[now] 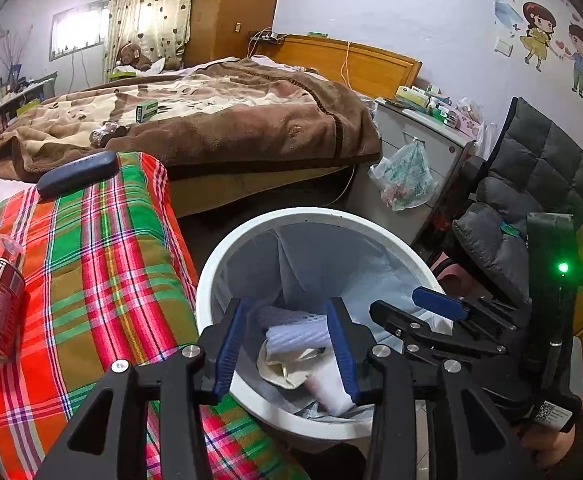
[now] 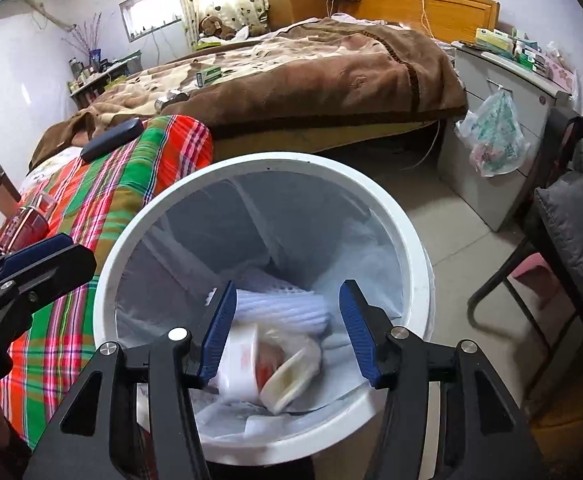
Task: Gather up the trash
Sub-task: 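Open both tools to drop the cup and carton into the bin, then move both tools back toward the red cans and plastic bottle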
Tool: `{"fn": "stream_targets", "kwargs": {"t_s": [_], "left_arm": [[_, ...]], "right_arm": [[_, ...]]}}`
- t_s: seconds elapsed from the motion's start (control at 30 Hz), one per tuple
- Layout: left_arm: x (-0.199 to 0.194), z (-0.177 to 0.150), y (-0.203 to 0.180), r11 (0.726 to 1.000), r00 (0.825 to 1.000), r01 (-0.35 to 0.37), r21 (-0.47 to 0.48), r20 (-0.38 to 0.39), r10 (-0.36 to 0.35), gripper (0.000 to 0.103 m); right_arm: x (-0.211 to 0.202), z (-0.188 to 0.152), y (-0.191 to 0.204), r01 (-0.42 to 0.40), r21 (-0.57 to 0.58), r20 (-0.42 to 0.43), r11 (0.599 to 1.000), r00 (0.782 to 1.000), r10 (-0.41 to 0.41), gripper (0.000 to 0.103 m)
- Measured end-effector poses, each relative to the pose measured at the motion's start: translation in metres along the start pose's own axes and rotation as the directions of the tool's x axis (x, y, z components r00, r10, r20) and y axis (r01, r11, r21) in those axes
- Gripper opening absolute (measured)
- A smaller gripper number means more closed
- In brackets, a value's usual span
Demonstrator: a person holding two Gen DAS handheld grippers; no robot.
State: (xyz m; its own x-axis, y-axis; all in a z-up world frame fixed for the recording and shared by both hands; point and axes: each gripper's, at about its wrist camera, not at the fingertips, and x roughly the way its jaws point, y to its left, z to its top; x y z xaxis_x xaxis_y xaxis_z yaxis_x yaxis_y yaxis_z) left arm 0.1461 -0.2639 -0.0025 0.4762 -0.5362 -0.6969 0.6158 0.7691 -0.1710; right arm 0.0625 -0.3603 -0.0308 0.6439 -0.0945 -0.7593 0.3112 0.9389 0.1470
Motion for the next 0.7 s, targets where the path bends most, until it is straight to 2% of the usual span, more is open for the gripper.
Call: {"fn": "stream_targets", "kwargs": {"t_s": [0.3,0.7], "left_arm": [[-0.021,-0.006,0.009,0.999,0.999,-0.027,-0.020,0.022,0.028,0.042],[-0.059,-0.014,0.026,0.997,0.995,-0.064,-0.054,0.071,0.067,0.046]], "right_arm": [[-0.010,0.001,0.003,-0.018,0.032,0.038,0.999,0.999,0.017,0.055],[-0.025,-0.001,0.027,-0.059,0.011,0.091,0.998,0.994,0.058,0.055]]}}
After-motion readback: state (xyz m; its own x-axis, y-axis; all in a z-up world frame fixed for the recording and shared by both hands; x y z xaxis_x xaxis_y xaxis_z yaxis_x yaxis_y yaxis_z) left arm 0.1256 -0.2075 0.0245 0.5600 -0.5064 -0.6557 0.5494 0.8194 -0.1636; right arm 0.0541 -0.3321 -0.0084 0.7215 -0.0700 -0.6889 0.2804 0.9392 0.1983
